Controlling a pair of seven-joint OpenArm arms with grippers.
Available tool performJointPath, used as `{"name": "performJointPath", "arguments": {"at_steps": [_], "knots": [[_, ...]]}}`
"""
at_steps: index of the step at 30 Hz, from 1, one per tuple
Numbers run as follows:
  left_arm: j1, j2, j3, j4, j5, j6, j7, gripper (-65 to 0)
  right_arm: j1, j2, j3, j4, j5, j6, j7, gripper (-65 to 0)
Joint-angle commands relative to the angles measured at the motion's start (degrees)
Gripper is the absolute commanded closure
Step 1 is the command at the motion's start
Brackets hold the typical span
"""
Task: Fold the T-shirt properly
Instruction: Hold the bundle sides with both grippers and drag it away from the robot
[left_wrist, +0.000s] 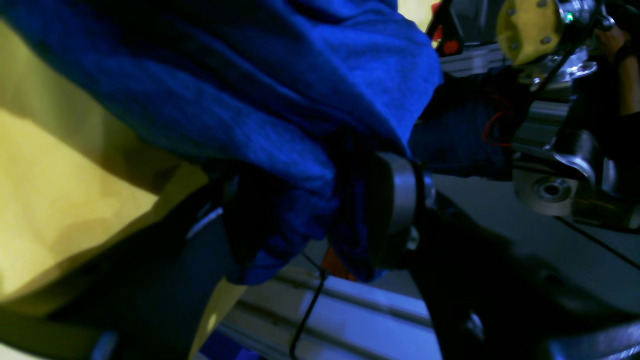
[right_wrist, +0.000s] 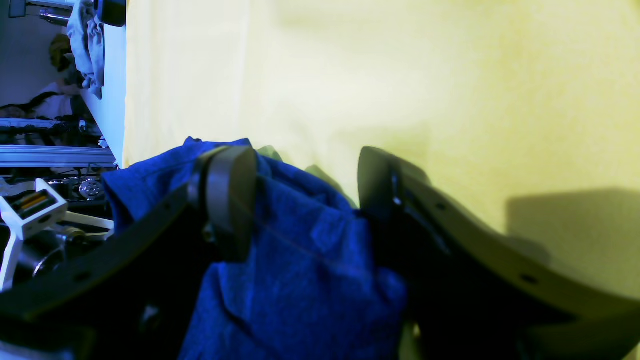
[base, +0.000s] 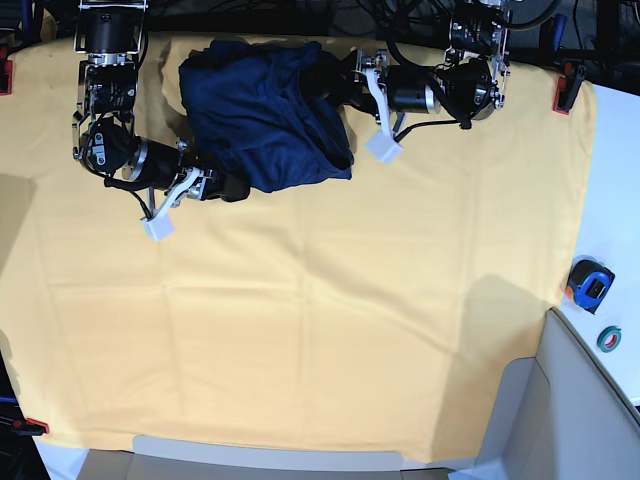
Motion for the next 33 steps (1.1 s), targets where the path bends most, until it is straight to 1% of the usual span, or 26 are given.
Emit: {"name": "performJointPath", "arguments": {"at_steps": [1,9,12,13,14,16,17,19,21,22,23,24,25,30,33], "knots": [[-0.49,-0.19,-0.12,0.92,-1.81,-0.23,0.12,-31.6,0.68,0.57,0.13,0.63,0.54,0.26,0.08,-32.8],[-0.57,-0.28,0.06,-1.10,-1.19,-0.15,0.12,-31.3,0.68,0.57,0.13,0.63,0.54,0.26,0.08,-32.8],[-0.57,-2.04,0.41,-1.63,-1.19,-0.15,0.12,-31.3,0.68,0.57,0.13,0.63,0.54,0.26,0.16,-32.7],[-0.57,-2.13,0.50,-1.63,-1.19,-0.23,0.12,-30.9,0.68,0.57,0.13,0.63,0.54,0.26,0.16,-32.7],[-0.57,-2.21,0.50,-1.63,-1.19,-0.23,0.12,-29.6,0.68,0.57,0.13,0.63,0.54,0.26,0.16,-32.7],[-0.57,-2.74,0.50,-1.71,-1.10,-0.23,0.12,-24.4,0.68,0.57,0.13,0.63,0.54,0.26,0.16,-32.5],[-0.57,-2.92,0.50,-1.71,-0.67,-0.23,0.12,-20.3,0.77,0.48,0.13,0.63,0.54,0.26,0.16,-31.2],[-0.57,-2.92,0.50,-1.71,0.92,-0.23,0.12,-10.8,0.86,-0.05,0.13,0.72,0.54,0.26,0.08,-24.5],[-0.57,-2.92,0.50,-1.71,1.71,-0.23,0.12,-2.1,1.12,-0.84,0.13,0.72,0.54,0.26,-0.01,-15.4],[-0.57,-2.92,0.50,-1.71,1.71,-0.23,0.12,0.0,1.12,-1.01,0.13,0.72,0.54,0.26,0.08,-9.9],[-0.57,-2.92,0.50,-1.71,1.71,-0.23,0.12,0.0,1.21,-1.10,0.13,0.72,0.54,0.26,0.08,-4.9],[-0.57,-2.92,0.50,-1.71,1.71,-0.23,0.12,-0.1,1.56,-1.28,0.13,0.72,0.54,0.26,0.16,-2.0],[-0.57,-2.92,0.50,-1.71,1.71,-0.23,0.12,-0.4,1.82,-1.72,0.13,0.72,0.54,0.26,0.08,-0.6],[-0.66,-2.92,0.50,-1.71,1.80,-0.23,0.12,0.0,2.00,-2.16,0.40,1.07,0.54,0.26,0.16,-1.6],[-2.07,-2.92,0.41,-1.63,3.11,-0.23,0.12,0.0,2.00,-2.16,0.49,1.16,0.54,0.26,0.16,-0.4]]}}
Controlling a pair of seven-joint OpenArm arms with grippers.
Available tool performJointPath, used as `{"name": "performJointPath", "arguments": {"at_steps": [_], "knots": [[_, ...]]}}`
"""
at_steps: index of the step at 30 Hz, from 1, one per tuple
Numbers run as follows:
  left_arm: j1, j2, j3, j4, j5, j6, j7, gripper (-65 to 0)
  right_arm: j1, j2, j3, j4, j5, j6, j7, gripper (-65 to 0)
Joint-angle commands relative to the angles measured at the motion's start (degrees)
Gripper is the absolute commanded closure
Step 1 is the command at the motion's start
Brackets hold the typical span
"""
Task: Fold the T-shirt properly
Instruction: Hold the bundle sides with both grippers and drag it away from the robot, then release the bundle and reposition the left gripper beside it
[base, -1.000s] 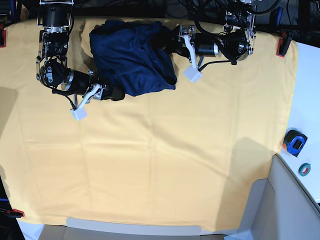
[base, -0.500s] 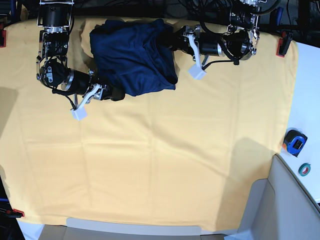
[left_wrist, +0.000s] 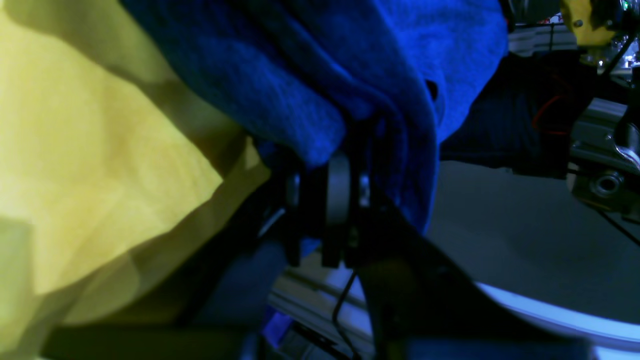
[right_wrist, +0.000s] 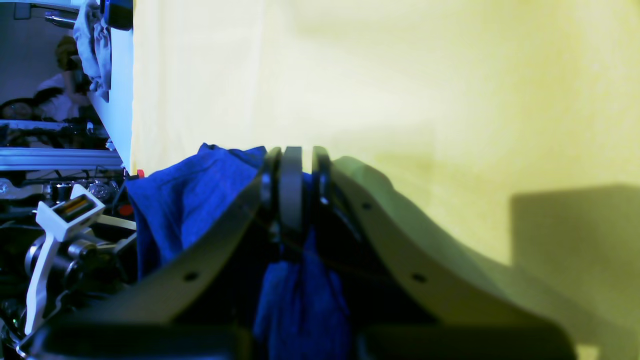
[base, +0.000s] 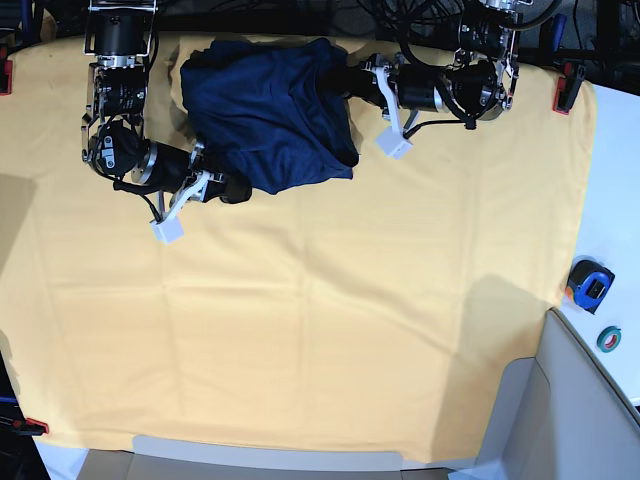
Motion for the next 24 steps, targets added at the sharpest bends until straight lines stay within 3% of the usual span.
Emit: {"name": "performJointPath", "arguments": {"at_steps": [1,8,20,24], "knots": [[-1.75,-0.47,-0.14,0.87,-0.31,-0.21,-0.01,0.0,1.04,0.34,0.27,1.27,1.63,0.45,0.62,0.0],[-9.13,-0.56,-0.14,-0.63,4.61,-0.12,-0.01,0.0,0.25,0.60,0.27,5.49,1.63,0.28,0.62,0.0],[-25.31,-0.12,0.04,-18.12,4.96,-0.12,-0.01,0.0,-6.35,1.83,0.27,8.03,1.63,0.19,0.62,0.0],[-29.61,-0.38,5.05,-21.55,4.96,-0.12,-1.19,0.0,-8.28,2.62,0.27,8.03,1.63,0.19,0.62,0.0]]}}
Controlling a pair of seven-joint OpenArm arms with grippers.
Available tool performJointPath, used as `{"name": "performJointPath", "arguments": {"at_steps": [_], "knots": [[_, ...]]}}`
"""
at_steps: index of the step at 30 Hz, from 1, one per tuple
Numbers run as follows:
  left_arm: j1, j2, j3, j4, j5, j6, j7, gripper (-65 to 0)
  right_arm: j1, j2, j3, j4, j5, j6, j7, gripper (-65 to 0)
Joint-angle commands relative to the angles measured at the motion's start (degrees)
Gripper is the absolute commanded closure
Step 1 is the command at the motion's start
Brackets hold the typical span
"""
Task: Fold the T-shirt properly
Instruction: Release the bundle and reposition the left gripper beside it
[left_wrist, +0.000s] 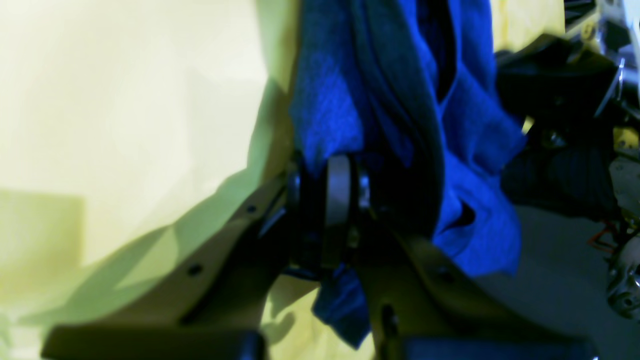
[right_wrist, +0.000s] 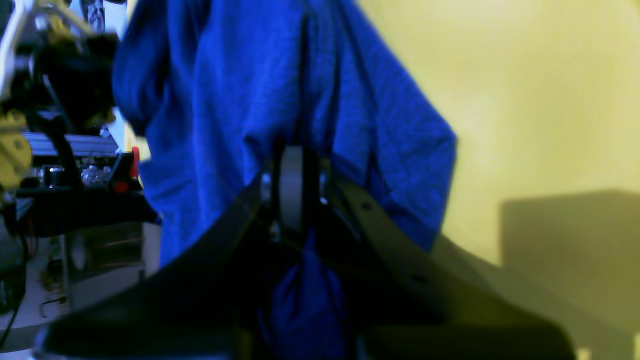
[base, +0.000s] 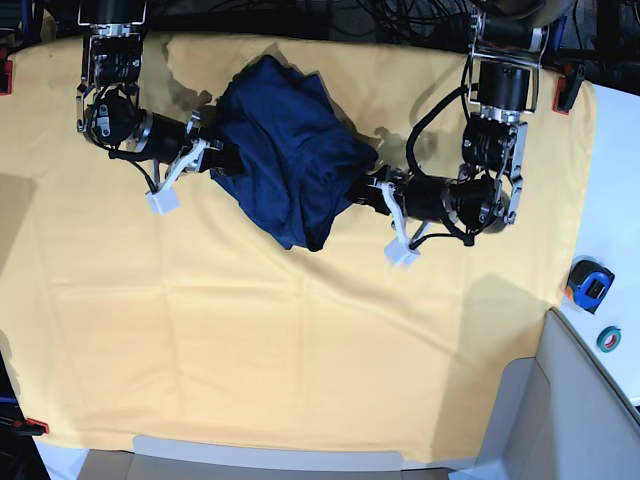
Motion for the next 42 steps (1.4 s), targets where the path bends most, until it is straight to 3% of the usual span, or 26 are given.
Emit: {"name": "performJointPath", "arguments": {"at_steps": [1,6,12,20,25,28,42], "knots": [[-2.36,-0.01,1.54,-0.64,-1.05,-0.15,-1.75,0.0,0.24,1.69,0.00,1.04,0.27,0.34,-0.32,0.0],[-6.23,0.17,9.98,-7.68,-1.05,-0.15,-8.43,0.0,-0.20,4.15,-0.17,1.13,0.27,0.34,-0.58,0.0],[-8.96,0.25,14.82,-12.51,-1.05,-0.23,-13.97,0.0,-0.46,5.82,-0.61,3.68,0.27,0.34,-0.67,0.0],[-12.12,0.25,15.26,-12.60,-1.05,-0.23,-14.41,0.0,1.65,7.66,-10.28,4.29,0.10,0.34,-0.58,0.0],[-12.30,0.34,15.08,-13.39,-1.05,-0.23,-14.49,0.0,3.49,7.22,-16.00,4.38,-5.44,0.34,-0.58,0.0],[-12.30,0.34,14.82,-14.09,-1.05,-0.15,-15.81,0.0,3.49,7.14,-16.70,4.47,-8.34,0.34,-0.58,0.0],[-14.94,-0.10,14.64,-14.09,-1.05,0.03,-17.13,-0.3,3.14,9.60,-16.61,12.38,-8.43,0.25,-0.58,0.0]]}}
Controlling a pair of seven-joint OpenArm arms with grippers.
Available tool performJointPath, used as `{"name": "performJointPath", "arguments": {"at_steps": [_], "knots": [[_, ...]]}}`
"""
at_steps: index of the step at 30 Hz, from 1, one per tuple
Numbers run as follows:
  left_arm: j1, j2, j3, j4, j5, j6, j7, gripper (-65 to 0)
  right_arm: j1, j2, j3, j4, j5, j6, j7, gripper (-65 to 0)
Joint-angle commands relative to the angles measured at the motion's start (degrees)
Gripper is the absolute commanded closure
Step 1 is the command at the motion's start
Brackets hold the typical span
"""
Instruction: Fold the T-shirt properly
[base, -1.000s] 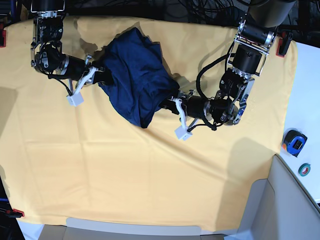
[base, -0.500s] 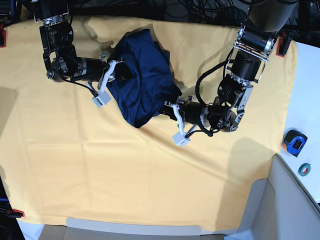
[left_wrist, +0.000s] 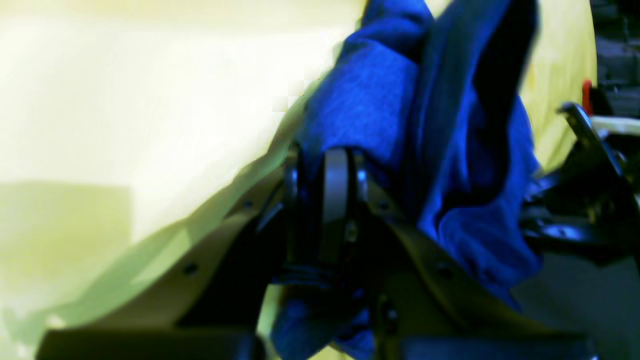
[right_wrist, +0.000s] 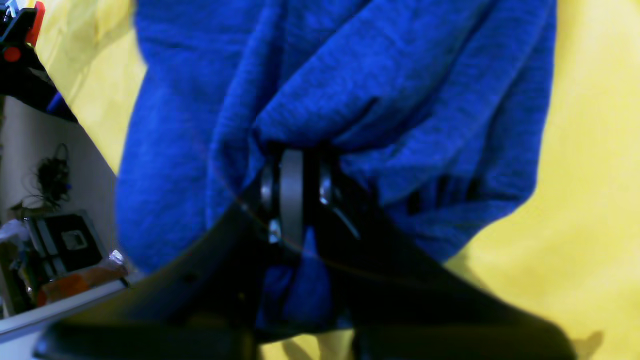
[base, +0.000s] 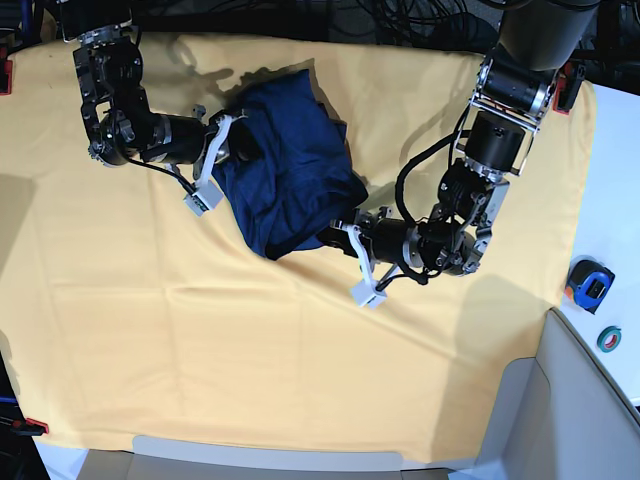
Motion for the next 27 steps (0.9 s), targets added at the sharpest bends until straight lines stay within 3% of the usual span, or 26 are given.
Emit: {"name": "performJointPath", "arguments": {"at_steps": [1,4,7,10,12,18,21,27], "knots": [[-2.39,-0.16,-0.53,0.70,-1.01,-0.19,-0.85,-1.6,0.56,1.08,0.24,1.89,1.01,0.36,0.25,0.0],[-2.92,-0.25,-0.70,0.70,-1.01,-0.19,-0.67,-10.4,0.56,1.69,0.33,3.56,1.01,0.36,0.34,0.0],[-2.74,-0.25,-5.01,0.79,-1.01,-0.10,-0.50,-21.1,0.56,2.13,0.33,5.06,1.01,0.36,0.34,0.0],[-2.57,-0.25,-9.23,0.88,-1.01,-0.10,-0.06,-26.2,0.56,2.22,0.33,5.76,1.01,0.36,0.51,-0.1],[-2.30,-0.34,-10.55,0.97,-1.01,-0.10,0.03,-25.7,0.56,2.31,1.21,5.76,1.01,0.36,0.51,-4.2],[-1.78,-2.27,-11.78,1.06,-1.36,-0.01,0.03,-25.7,-0.93,2.04,8.85,5.85,1.10,0.36,0.34,-29.1],[-0.46,-3.94,-11.87,1.14,-1.53,-0.10,0.03,-25.7,-1.55,2.13,12.46,5.85,1.19,0.36,0.25,-38.0],[3.50,-5.44,-18.29,1.76,-1.53,-0.28,2.76,-25.7,-2.34,1.87,20.37,5.85,1.19,0.36,0.25,-41.0]]}}
